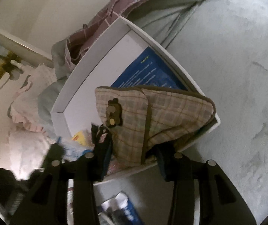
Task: Organize soft objects
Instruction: 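Lower the beige pouch into the box while the left places the blue-white bandage packet beside it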
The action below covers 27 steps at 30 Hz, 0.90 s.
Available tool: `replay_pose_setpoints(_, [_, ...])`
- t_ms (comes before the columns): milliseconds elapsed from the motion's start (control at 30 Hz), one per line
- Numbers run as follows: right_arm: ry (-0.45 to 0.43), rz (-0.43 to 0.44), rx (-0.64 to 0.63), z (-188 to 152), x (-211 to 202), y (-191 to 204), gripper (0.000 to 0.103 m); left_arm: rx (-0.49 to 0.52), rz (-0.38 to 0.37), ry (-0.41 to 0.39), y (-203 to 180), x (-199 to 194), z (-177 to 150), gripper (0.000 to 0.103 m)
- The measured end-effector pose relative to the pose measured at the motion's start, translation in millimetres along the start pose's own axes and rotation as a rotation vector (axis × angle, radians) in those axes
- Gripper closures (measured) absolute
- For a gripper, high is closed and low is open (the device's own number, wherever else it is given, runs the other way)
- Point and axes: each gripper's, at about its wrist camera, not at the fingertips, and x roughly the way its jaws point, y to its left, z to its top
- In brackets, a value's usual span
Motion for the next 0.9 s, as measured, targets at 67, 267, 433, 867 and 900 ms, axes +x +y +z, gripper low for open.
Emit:
replay_pose_setpoints(67, [0.011,0.024,-0.001,2,-5,2,0.047,0.010,0.004,0.006,-2,3,-2,0.102])
replay_pose_setpoints(267, [-0.013,0.052,-0.100,3,-34,10,0.042,0.015,-0.008,0.026,-4,9,-7,0.102])
replay_pose_setpoints(433, [-0.022,0.000,-0.139,11,-36,10,0.045,-0.019,-0.031,0.059,2,18,-12,0.102])
replay_pose_setpoints(867, [-0.035,-0.059,-0.097,22,-25,-20,0.062,0.030,0.226,0.183,6,39,-23,0.102])
replay_pose_setpoints(900, [-0.032,-0.063,-0.095,23,-26,-20,0.062,0.023,0.236,0.202,9,41,-25,0.102])
